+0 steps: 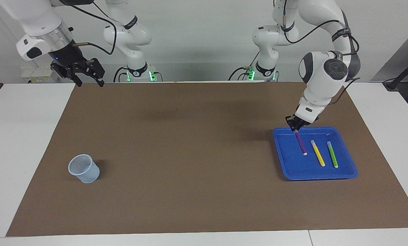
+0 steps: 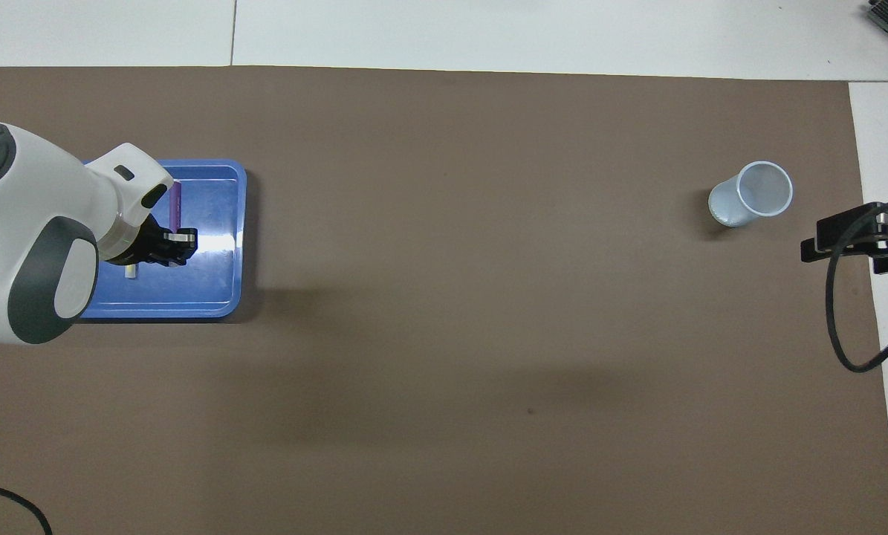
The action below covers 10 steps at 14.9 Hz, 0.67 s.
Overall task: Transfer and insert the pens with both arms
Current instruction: 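Lift the purple pen with the left gripper while the right gripper approaches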
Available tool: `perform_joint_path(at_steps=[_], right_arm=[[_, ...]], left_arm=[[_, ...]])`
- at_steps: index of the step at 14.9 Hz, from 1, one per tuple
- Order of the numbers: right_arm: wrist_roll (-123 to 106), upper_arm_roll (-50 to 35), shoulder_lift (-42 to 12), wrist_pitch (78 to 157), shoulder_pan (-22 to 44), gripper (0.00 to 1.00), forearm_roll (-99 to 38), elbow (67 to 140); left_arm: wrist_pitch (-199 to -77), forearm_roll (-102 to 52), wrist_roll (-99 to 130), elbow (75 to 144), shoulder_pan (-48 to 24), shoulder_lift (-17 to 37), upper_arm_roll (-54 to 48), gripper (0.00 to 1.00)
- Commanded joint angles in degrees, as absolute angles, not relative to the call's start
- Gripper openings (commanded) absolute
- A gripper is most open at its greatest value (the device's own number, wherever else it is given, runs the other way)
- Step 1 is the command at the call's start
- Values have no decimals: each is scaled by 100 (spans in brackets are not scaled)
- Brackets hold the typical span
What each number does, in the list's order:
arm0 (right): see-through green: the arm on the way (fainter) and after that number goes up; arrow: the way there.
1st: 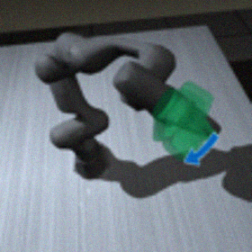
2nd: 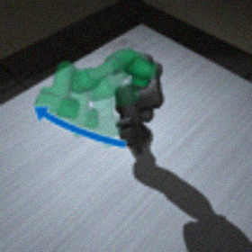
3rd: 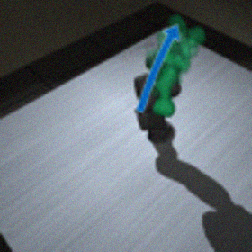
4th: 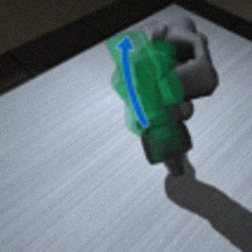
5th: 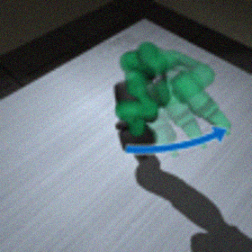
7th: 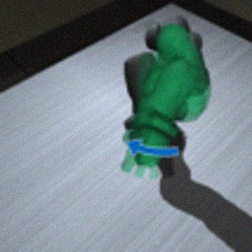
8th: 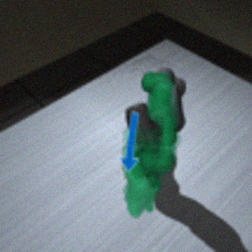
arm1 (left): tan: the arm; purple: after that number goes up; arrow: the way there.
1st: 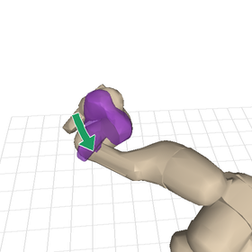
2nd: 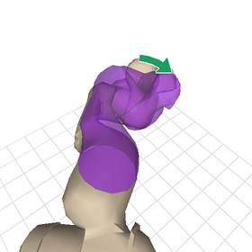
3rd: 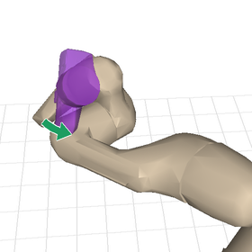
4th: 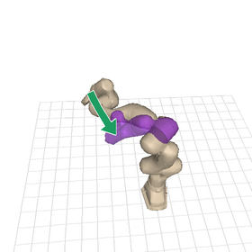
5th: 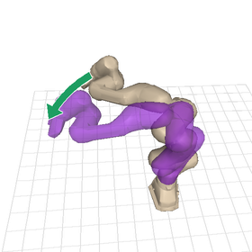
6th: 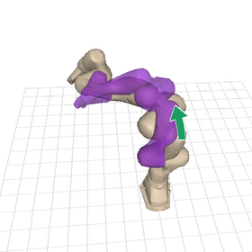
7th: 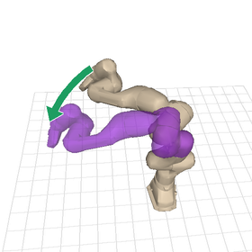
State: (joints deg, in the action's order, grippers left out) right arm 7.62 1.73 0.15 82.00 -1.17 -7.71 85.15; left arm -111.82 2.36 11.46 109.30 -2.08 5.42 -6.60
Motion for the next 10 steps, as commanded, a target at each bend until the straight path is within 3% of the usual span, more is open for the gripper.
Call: perform_joint_path(at_steps=[1, 7, 10], right_arm=[[1333, 149, 53, 8147, -211, 85, -1237, 8534], [2898, 149, 53, 8533, -193, 82, -2204, 8692], [2543, 149, 0, 8841, -159, 82, -2180, 8789]], left_arm=[[-10627, 106, 1107, 10644, -264, 396, -694, 0], [-10196, -473, 1151, 10600, -360, -140, -738, 0], [-9801, -650, 1108, 10521, -422, -421, -834, 0]])
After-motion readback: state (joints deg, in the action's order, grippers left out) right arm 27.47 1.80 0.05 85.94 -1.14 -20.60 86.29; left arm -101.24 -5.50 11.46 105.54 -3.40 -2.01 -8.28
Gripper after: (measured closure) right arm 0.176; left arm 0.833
